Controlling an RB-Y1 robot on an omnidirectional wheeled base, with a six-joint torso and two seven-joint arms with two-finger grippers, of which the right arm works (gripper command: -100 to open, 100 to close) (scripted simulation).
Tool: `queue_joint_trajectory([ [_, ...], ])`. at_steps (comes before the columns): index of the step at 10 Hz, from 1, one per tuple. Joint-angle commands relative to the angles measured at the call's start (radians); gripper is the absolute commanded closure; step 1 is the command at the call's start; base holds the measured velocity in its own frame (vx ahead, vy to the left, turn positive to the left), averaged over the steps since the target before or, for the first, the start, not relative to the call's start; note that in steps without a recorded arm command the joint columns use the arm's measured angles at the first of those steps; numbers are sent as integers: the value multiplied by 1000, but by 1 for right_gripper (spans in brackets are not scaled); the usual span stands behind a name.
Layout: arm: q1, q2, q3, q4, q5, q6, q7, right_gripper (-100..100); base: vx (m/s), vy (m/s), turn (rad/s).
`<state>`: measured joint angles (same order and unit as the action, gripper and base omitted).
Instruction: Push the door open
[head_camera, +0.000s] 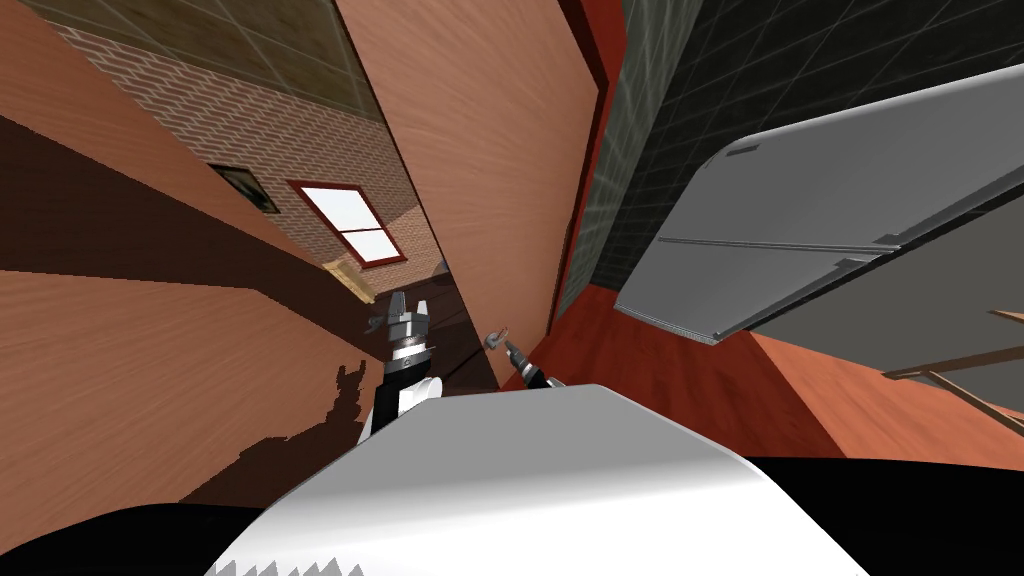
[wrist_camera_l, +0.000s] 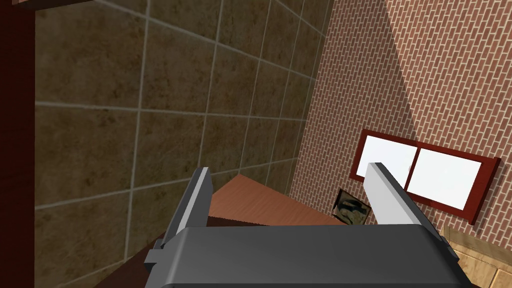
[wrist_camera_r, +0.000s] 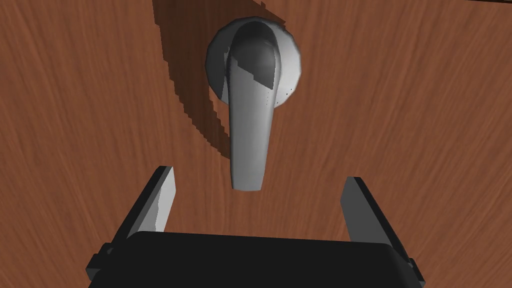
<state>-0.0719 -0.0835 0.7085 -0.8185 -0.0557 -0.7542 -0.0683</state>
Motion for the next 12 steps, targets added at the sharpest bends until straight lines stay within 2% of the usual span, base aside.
queue_joint_trajectory([
  [1, -1, 5, -6, 6, 0, -1, 2, -100, 174, 141, 45],
  [3, -2, 13, -12, 13, 0, -3, 4, -100, 163, 148, 26],
  [4, -1, 10, -10, 10, 0, -2, 4, -100, 68, 58, 1],
  [5, -1, 10, -10, 10, 0, -2, 4, 100, -10, -6, -3],
  [10, -1, 10, -10, 10, 0, -2, 4, 100, -6, -9, 4],
  [11, -6, 8, -32, 16, -4, 0, 9, 100, 63, 100, -34],
  [12, -7, 7, -39, 18, -5, 0, 11, 100, 97, 165, -32],
])
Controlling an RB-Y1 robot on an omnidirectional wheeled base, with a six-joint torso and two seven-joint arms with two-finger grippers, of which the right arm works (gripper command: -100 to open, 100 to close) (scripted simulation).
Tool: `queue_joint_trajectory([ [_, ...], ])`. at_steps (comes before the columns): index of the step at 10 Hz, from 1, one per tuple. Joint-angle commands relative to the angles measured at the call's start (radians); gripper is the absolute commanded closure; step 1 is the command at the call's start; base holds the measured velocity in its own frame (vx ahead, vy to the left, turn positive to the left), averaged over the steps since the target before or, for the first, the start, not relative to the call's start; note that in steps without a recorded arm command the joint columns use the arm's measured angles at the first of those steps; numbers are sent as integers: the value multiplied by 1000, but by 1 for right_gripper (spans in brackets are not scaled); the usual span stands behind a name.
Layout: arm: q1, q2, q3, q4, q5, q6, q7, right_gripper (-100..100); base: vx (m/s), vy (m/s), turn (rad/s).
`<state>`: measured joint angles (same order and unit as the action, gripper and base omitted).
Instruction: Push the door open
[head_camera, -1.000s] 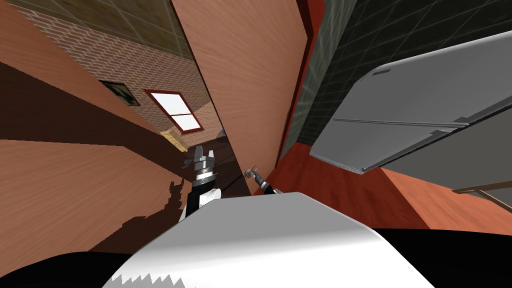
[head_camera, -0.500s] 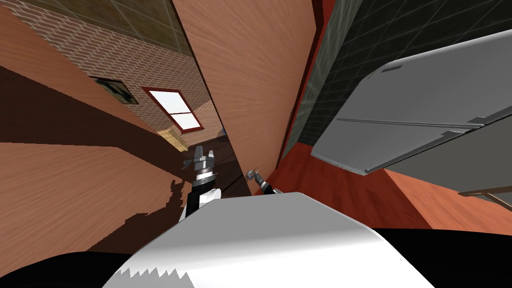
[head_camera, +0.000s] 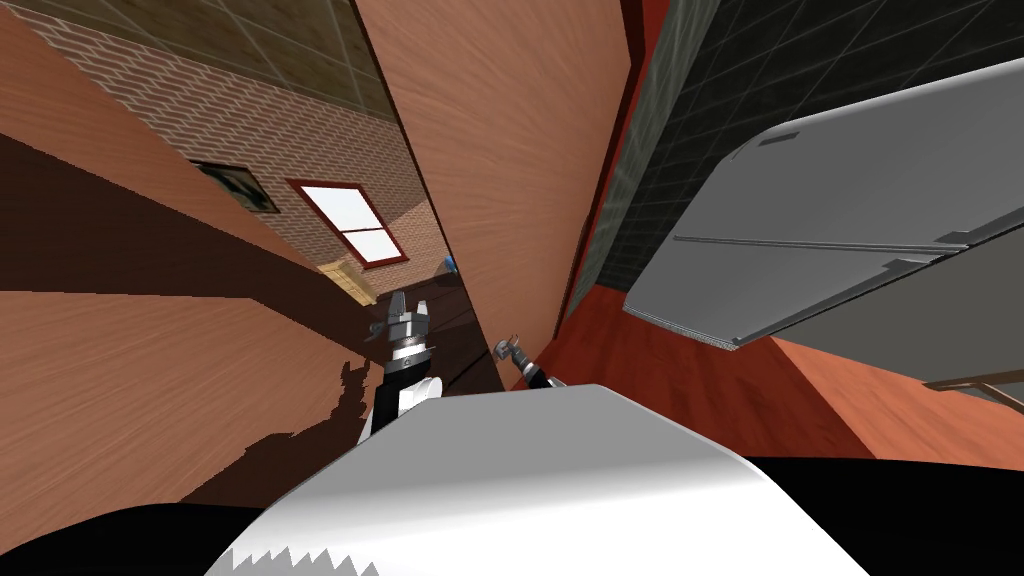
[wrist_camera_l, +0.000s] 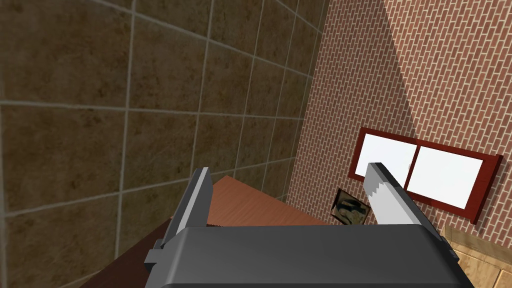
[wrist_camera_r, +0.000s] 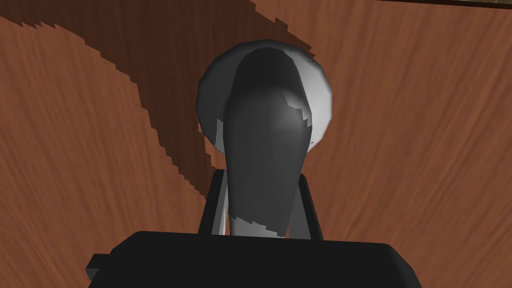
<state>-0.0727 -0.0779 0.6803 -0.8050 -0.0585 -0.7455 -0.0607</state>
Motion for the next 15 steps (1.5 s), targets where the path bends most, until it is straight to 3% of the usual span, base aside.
queue_joint_trajectory([
  [1, -8, 0, -24, 8, -4, -10, 7, 100, 111, 195, -38],
  [6, -16, -1, -98, 30, -17, -13, 27, 100, 129, 180, -38],
  [15, -27, 10, -200, 59, -33, -18, 54, 100, 83, 100, -34],
])
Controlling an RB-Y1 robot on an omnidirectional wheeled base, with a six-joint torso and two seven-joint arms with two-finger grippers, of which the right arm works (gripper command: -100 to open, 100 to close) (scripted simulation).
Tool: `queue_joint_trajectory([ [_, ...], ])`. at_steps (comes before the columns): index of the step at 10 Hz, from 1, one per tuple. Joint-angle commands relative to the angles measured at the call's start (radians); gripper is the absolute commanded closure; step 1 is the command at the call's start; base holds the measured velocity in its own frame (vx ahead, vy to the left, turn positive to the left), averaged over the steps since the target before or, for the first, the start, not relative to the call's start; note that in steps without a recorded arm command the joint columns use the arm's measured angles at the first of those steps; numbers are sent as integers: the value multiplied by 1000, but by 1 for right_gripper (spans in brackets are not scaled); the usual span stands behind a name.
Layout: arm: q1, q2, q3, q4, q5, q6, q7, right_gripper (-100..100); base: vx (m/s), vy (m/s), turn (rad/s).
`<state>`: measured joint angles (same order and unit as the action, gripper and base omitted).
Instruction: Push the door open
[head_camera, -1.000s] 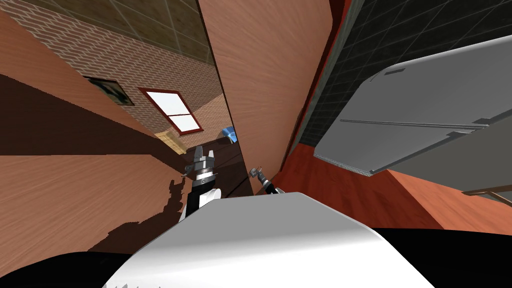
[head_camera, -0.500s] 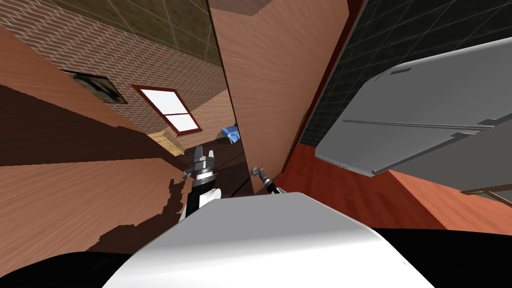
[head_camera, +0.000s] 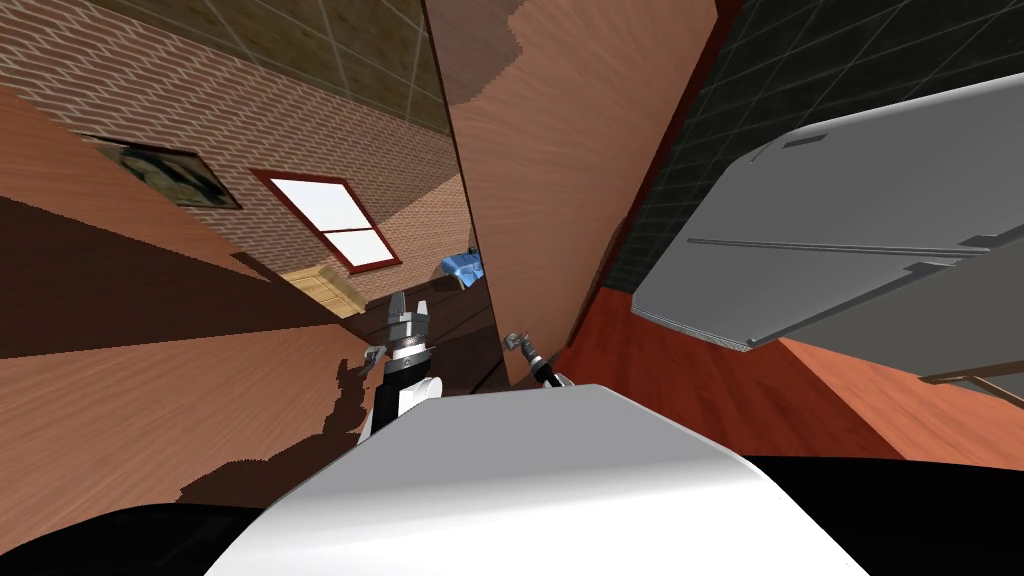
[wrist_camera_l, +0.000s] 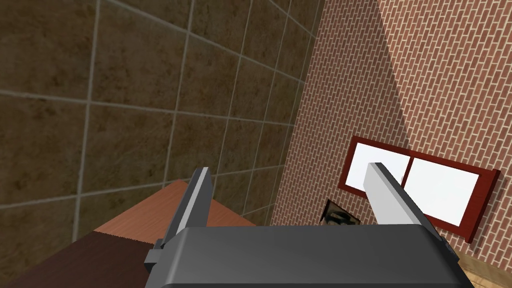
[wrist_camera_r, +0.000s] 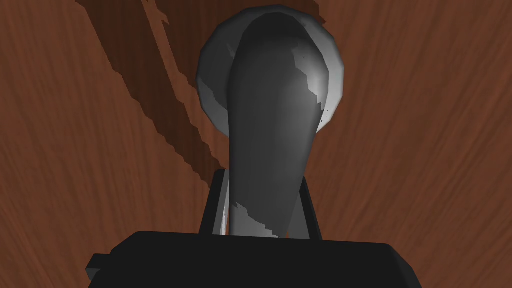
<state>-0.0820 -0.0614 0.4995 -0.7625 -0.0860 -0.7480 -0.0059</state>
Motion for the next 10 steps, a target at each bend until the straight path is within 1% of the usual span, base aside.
queue_joint_trajectory([
  [1, -19, -5, -30, 20, -8, -16, 2, 100, 109, 106, -17],
  [6, -25, 8, -84, 36, -16, -18, 16, 100, 81, 102, -35],
  [7, -27, 15, -104, 41, -20, -19, 21, 100, 107, 119, -53],
  [8, -28, 18, -113, 44, -21, -20, 24, 100, 116, 151, -57],
  [9, -30, 24, -130, 49, -24, -21, 28, 100, 113, 163, -58],
  [10, -30, 24, -130, 49, -24, -21, 28, 100, 91, 108, -26],
])
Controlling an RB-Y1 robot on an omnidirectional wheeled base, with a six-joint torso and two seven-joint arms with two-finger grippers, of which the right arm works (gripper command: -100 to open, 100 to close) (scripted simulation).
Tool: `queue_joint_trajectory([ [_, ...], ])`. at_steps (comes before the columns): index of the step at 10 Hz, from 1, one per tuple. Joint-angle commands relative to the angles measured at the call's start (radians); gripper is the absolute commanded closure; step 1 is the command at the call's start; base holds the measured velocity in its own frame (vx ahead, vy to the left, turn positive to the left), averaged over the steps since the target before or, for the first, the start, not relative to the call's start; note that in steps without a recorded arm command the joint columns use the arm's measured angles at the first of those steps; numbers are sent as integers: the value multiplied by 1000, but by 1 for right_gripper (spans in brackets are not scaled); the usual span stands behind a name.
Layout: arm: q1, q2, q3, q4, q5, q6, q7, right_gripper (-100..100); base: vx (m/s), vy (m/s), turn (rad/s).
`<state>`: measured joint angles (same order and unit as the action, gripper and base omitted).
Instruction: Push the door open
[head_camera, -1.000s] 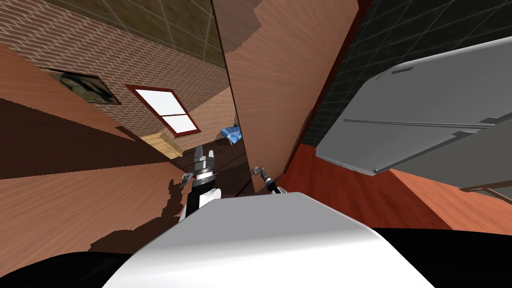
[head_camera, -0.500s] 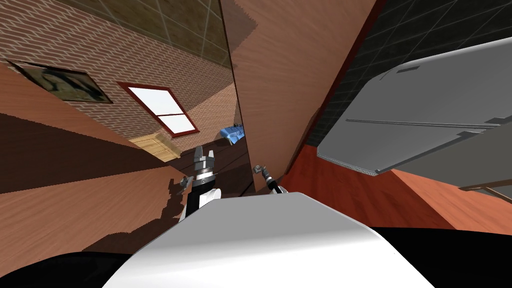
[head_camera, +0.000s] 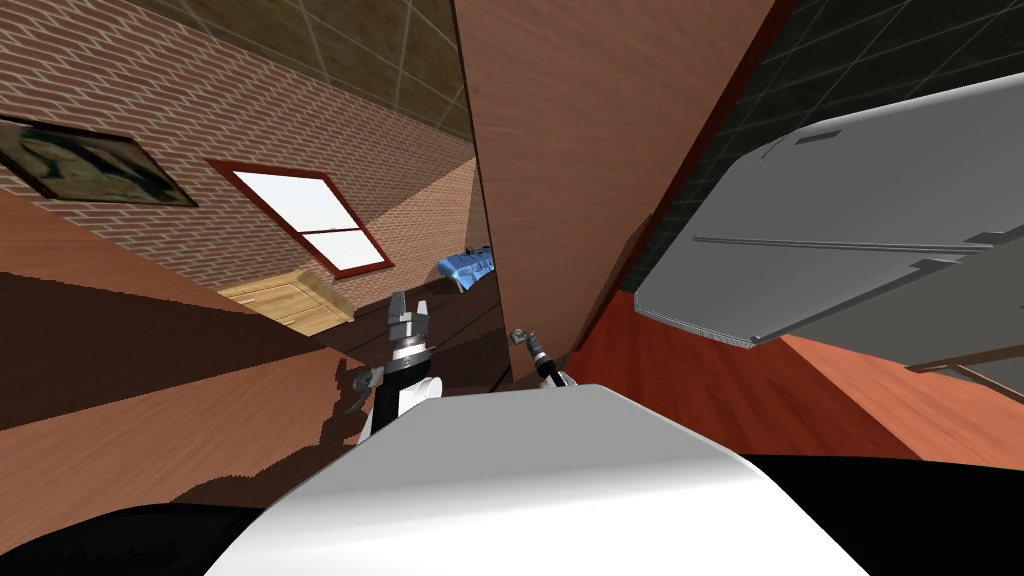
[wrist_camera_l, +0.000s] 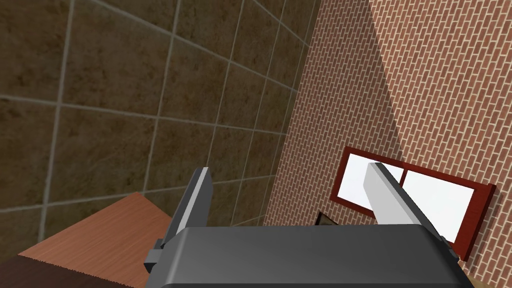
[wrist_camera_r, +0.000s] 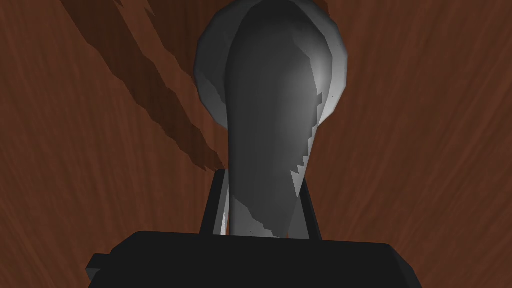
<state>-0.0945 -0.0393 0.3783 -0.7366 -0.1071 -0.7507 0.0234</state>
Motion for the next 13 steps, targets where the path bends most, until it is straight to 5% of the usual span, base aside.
queue_joint_trajectory([
  [1, -20, 11, -30, 29, -6, -19, 4, 100, 86, 147, -37],
  [3, -22, 21, -51, 35, -10, -20, 10, 100, 92, 174, -69],
  [5, -22, 1, -67, 38, -18, -23, 12, 100, 81, 48, -39],
  [13, -25, -25, -139, 44, -51, -26, 37, 100, 160, 98, -43],
])
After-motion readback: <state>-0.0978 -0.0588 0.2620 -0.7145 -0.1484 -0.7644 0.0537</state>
